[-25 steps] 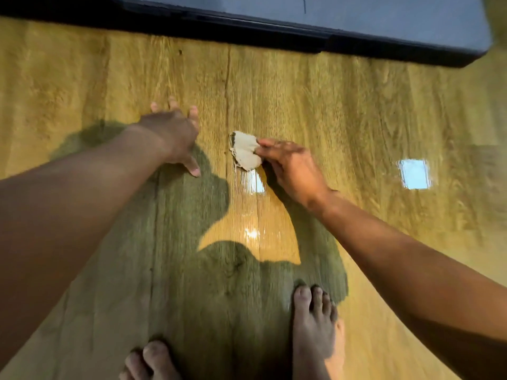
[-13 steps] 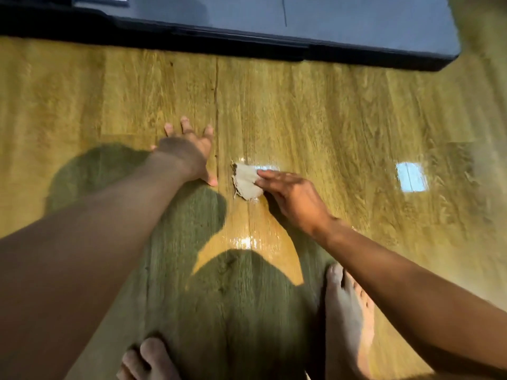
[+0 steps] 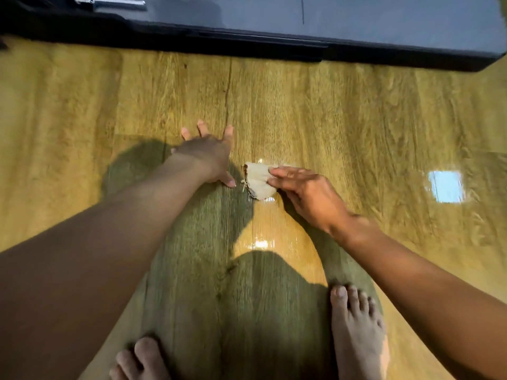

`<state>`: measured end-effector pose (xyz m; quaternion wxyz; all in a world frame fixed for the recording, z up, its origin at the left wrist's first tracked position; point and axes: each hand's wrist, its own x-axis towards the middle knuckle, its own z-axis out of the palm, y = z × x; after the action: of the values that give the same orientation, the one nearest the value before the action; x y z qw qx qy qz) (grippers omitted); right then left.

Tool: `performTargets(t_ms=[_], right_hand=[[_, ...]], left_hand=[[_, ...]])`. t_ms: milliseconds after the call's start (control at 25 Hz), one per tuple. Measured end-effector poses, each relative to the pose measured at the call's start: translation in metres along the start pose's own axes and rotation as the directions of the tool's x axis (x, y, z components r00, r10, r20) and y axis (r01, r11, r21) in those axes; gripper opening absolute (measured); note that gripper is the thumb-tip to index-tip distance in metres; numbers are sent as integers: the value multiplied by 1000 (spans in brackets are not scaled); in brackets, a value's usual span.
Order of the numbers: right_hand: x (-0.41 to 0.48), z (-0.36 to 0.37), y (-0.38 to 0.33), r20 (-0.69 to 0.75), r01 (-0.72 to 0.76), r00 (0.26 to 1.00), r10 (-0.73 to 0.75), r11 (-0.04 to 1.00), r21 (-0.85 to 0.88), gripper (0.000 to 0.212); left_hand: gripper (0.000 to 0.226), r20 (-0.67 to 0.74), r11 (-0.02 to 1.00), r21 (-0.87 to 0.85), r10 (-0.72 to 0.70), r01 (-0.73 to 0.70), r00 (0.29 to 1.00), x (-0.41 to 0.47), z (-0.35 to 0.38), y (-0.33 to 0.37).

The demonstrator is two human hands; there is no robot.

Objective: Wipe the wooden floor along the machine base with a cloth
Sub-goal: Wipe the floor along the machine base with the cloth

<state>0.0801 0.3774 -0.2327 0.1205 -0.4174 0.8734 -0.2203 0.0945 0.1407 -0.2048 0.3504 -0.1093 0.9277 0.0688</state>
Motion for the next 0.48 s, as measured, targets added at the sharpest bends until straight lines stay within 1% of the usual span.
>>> performTargets(t_ms=[40,80,160,200,240,280,360,400,440,480], right_hand=[[-14,4,0,17,14,1000,-14,1000,-6,37],[-32,8,-3,46,70,997,-70,997,-11,39],[-53,5,-3,117,249,962,-247,968,-2,42],[-42,-1,6,136,314,941,-311,949,-2,44],[-21,-6,15,134,335,934,-331,942,-10,43],[7,-12,24,112,302,948,-297,953,-34,41],[59,-22,41,18,144,990,-143,986,-87,35],[71,-23,46,-9,59,998,-60,994,-89,33],[70,-20,48,-20,7,1000,-9,996,-88,34],[61,-15,47,-17,28,999,-29,995,-93,37]], left_hand=[[120,-1,1000,7,0,0,1000,1,1,0],[119,-1,1000,17,9,-9,1000,2,2,0],[119,2,1000,25,19,-19,1000,5,6,0],[119,6,1000,20,12,-12,1000,6,7,-1],[120,11,1000,10,4,-4,1000,6,8,-1],[121,17,1000,-4,-2,2,1000,7,8,-1],[123,23,999,-28,-14,15,1000,8,7,-1],[124,26,999,-37,-19,20,999,8,6,-1],[125,28,999,-40,-23,24,999,8,6,-1],[126,27,999,-34,-22,23,999,10,7,-1]])
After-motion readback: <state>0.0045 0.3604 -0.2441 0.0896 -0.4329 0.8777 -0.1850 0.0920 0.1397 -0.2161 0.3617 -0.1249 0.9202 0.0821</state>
